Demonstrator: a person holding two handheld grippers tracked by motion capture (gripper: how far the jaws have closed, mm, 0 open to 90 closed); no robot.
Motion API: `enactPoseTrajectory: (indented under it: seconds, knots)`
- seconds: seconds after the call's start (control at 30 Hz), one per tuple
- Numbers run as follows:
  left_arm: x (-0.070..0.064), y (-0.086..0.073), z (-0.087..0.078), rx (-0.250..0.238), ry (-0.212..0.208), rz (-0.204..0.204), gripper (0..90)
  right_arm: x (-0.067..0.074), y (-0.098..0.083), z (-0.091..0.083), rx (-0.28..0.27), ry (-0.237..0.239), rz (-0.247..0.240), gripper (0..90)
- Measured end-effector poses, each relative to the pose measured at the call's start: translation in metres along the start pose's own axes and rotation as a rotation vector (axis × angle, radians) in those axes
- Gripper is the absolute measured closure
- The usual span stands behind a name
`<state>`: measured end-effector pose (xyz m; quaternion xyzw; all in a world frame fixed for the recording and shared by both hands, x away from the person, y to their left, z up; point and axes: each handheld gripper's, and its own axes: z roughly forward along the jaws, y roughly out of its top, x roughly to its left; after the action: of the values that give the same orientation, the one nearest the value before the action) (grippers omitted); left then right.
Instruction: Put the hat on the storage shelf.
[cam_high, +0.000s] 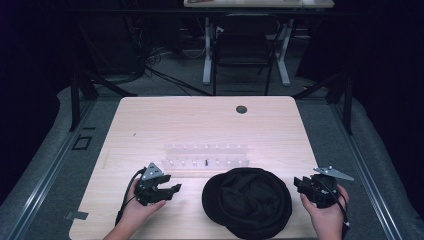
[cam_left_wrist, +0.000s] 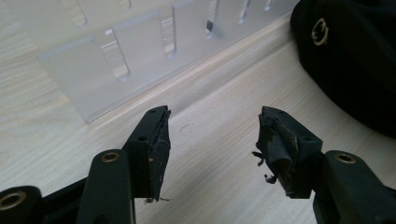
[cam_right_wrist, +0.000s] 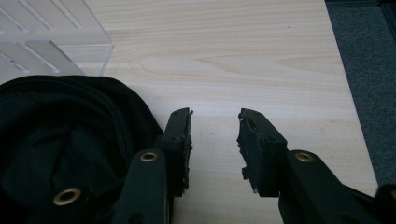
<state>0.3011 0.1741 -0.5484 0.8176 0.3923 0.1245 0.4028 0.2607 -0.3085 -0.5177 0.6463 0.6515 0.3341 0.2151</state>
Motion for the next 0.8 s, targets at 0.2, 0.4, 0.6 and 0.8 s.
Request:
enactPoseTrajectory:
  seconds: [0.2, 0.4, 0.6, 0.8]
  knots:
    - [-0.003, 0.002, 0.000, 0.012, -0.006, 0.015, 47.6, 0.008, -0.004, -0.011, 0.017, 0.003, 0.012, 61.0]
    - [-0.003, 0.003, -0.001, 0.022, -0.015, 0.001, 48.8, 0.014, -0.006, -0.015, 0.026, 0.015, 0.027, 58.1]
    - [-0.001, 0.003, -0.001, 0.037, -0.028, -0.034, 49.2, 0.017, -0.005, -0.018, 0.043, 0.073, 0.036, 62.2]
    - [-0.002, 0.001, -0.003, 0.034, -0.010, -0.044, 47.2, 0.017, -0.004, -0.017, 0.076, 0.082, 0.042, 63.2]
